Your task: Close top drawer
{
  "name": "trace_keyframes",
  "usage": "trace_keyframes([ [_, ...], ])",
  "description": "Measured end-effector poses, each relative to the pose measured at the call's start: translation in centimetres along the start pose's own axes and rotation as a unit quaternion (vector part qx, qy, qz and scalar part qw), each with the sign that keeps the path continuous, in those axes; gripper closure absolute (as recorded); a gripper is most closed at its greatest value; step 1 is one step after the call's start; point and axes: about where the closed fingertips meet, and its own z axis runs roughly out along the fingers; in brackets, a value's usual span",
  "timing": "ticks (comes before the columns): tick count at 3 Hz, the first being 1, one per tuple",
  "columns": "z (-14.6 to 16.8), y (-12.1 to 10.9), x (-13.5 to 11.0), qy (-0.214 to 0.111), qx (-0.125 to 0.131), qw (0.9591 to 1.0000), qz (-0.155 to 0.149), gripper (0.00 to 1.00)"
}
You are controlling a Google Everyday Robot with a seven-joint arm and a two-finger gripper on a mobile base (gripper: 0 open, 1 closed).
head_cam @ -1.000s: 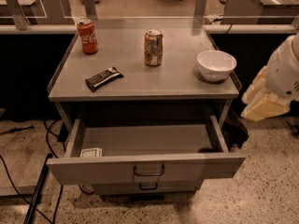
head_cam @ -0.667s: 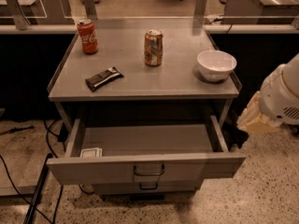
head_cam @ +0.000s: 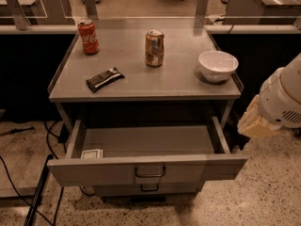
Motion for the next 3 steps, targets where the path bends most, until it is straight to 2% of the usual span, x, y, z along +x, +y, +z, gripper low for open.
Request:
trace_keyframes([
  [1,3.7,1.2,2.2,0.011,-0.001,0.9999,0.009,1.00],
  [2,8.9,3.4,4.9,0.012,-0.012,0.9994,0.031,1.00],
  [3,13.9,5.9,6.9,-0.002,-0.022,0.9986,0.047,1.00],
])
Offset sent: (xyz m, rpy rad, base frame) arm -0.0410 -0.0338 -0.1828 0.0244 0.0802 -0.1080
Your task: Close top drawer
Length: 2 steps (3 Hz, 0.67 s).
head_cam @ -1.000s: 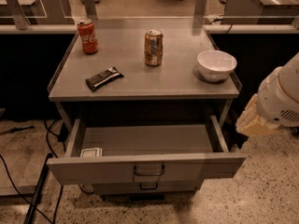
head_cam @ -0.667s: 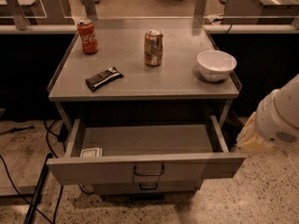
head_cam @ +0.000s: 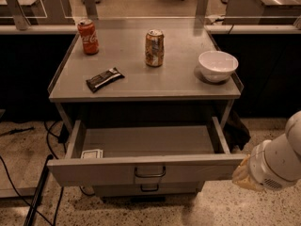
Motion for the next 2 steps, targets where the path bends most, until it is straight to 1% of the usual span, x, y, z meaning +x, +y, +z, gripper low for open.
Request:
trace_keyframes([
  [1,0.8,0.0,0.1,-0.003,-0.003,1.0000,-0.003,1.00],
  [2,2.7,0.3,0.1,-0.023,0.002,0.9996,-0.018,1.00],
])
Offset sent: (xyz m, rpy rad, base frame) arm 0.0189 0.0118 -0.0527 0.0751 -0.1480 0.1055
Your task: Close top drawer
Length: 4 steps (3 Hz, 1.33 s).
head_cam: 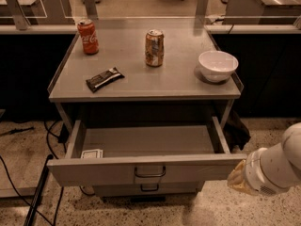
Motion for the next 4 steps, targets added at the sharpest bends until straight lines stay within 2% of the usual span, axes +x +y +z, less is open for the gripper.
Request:
trace_keyframes([
  [1,2.1,-0.6,-0.5,-0.033,0.033,0.9984,-0.030,1.00],
  [2,3.9,-1.4,-1.5,-0.063,0.075,0.9927,-0.069,1.00],
  [3,5.2,-2.5,-2.7,-0.088,0.106,0.9850,-0.104,1.00],
  [4,6.6,-3.7,-3.5,-0.105,0.124,0.9791,-0.123,1.00],
])
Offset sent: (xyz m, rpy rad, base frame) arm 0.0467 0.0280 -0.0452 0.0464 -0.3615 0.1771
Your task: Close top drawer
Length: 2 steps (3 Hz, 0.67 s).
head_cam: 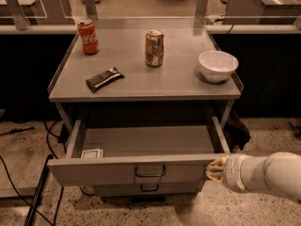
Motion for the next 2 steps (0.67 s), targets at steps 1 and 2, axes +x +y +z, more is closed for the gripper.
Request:
trace_keyframes([
  [1,1.6,-1.0,0.0,-0.015,0.022,0.9996,-0.009,1.00],
  [2,3.8,-2.7,0.5,-0.038,0.060,0.9974,-0.015,1.00],
])
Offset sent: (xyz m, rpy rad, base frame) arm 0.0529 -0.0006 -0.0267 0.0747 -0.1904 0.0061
